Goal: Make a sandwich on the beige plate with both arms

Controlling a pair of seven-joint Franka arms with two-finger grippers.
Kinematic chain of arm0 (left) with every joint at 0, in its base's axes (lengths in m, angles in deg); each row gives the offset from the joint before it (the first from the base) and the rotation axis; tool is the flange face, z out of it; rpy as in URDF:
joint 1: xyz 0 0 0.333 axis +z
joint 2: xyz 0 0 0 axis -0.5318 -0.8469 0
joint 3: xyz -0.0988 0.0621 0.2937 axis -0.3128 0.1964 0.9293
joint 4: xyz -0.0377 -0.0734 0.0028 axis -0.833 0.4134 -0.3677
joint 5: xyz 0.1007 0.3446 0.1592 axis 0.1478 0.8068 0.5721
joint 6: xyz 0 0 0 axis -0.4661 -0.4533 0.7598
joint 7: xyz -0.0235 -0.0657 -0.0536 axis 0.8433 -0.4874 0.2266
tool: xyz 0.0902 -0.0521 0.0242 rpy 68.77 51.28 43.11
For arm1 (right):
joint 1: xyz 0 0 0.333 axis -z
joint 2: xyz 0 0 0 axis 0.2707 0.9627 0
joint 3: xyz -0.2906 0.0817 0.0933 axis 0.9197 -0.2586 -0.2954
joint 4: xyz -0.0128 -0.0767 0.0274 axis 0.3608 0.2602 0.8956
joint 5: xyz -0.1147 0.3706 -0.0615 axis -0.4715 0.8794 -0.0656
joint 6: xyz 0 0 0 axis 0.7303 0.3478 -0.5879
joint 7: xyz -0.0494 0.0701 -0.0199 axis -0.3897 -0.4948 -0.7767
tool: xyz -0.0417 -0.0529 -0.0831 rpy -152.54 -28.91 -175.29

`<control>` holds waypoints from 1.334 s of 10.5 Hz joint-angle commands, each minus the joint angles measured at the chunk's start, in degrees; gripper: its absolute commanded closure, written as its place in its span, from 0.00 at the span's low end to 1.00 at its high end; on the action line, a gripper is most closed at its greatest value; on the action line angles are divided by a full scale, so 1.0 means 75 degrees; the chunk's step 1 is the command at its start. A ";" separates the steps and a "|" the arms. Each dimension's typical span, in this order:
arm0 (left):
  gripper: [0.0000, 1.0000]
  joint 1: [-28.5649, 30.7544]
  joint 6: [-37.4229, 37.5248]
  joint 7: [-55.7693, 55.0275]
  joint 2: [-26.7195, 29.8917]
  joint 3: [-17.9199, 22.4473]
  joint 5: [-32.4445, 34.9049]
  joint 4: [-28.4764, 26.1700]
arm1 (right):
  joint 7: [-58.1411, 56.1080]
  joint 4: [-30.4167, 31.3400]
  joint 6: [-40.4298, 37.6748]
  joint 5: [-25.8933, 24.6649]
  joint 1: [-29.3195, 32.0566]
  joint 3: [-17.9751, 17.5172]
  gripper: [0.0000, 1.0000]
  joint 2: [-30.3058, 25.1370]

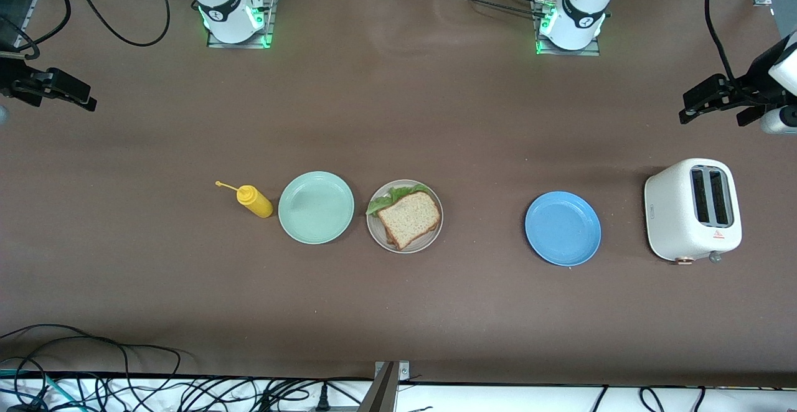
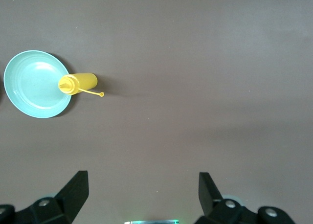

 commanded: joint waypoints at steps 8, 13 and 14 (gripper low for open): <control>0.00 0.0119 0.0207 0.0074 -0.0209 -0.0038 -0.0090 0.0247 | -0.0008 -0.0208 0.0135 -0.0132 -0.0031 -0.0029 0.00 0.0123; 0.00 0.0142 0.0207 0.0063 -0.0209 -0.0038 -0.0090 0.0247 | -0.0066 -0.0138 0.0531 -0.0038 -0.0031 -0.0040 0.00 0.0123; 0.00 0.0142 0.0207 0.0063 -0.0209 -0.0038 -0.0090 0.0247 | -0.0078 -0.0138 0.0603 -0.0015 -0.0031 -0.0040 0.00 0.0157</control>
